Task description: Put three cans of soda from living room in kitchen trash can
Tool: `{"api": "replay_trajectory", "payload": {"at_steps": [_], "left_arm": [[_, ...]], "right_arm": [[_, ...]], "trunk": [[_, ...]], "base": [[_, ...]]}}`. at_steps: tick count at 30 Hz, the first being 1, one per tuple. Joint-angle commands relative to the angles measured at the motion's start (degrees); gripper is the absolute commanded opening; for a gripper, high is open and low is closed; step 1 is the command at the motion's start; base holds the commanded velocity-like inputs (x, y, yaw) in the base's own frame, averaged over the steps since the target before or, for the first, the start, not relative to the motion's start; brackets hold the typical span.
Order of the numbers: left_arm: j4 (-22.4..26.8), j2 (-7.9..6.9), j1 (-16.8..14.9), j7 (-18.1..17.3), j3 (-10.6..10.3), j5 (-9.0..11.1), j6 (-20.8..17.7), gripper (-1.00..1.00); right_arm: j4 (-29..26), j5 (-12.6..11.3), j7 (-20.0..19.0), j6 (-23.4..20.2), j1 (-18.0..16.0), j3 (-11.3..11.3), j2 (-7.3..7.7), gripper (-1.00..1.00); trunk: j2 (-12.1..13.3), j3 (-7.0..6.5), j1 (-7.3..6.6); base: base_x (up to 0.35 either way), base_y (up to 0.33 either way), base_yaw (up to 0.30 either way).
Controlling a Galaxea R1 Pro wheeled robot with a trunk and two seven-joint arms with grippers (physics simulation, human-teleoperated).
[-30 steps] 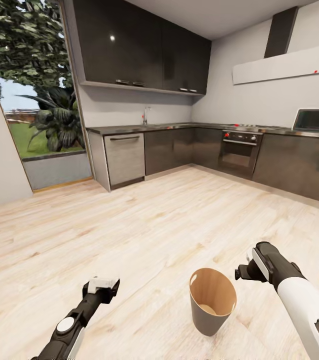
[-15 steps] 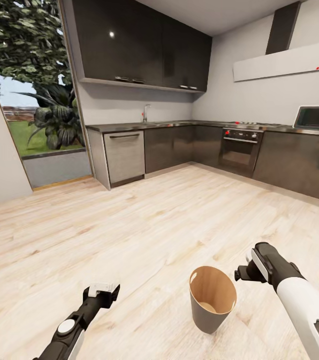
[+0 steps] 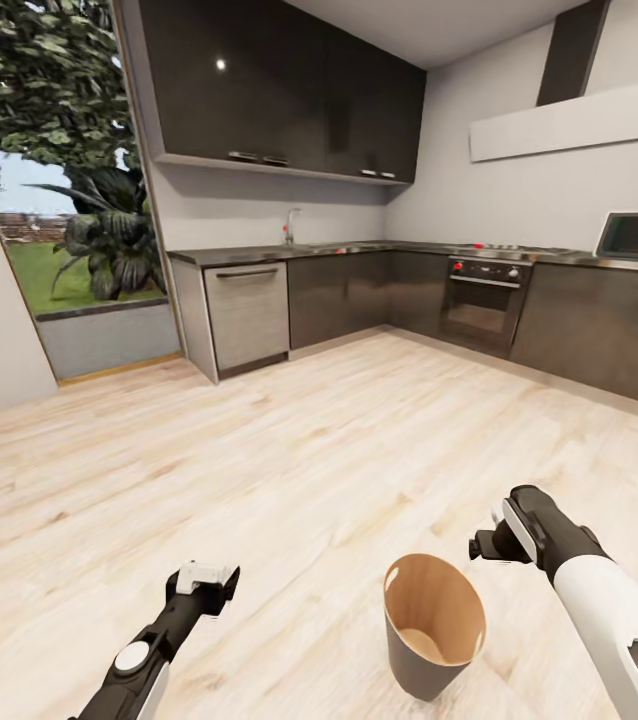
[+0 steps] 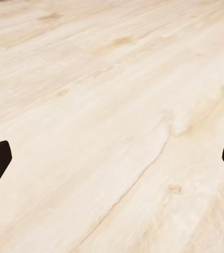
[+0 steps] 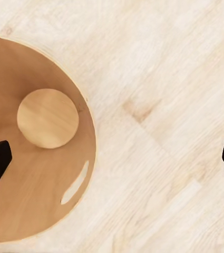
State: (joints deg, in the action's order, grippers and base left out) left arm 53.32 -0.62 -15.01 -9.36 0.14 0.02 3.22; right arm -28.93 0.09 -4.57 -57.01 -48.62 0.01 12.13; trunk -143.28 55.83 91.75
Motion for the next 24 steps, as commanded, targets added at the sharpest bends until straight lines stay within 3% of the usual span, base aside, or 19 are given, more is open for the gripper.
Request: {"api": "replay_trajectory", "payload": {"at_steps": [1,9,24], "left_arm": [[-0.1,0.00,0.0,0.0,0.0,0.0,0.0,1.00],[-0.1,0.02,0.0,0.2,0.0,0.3,0.9,1.00],[-0.4,0.09,0.0,0.3,0.0,0.5,1.2,1.00]], "right_arm": [[0.0,0.0,0.0,0.0,0.0,0.0,0.00,1.00],[0.1,0.0,0.0,0.1,0.0,0.1,-0.09,1.00],[0.2,-0.1,0.2,0.1,0.3,-0.1,-0.93,1.00]], "trunk": [[0.0,0.00,0.00],[0.0,0.00,0.00],[0.0,0.22,0.03]], "base": [[0.289,-0.022,0.000],[0.150,-0.013,0.000],[0.019,-0.002,0.000]]}}
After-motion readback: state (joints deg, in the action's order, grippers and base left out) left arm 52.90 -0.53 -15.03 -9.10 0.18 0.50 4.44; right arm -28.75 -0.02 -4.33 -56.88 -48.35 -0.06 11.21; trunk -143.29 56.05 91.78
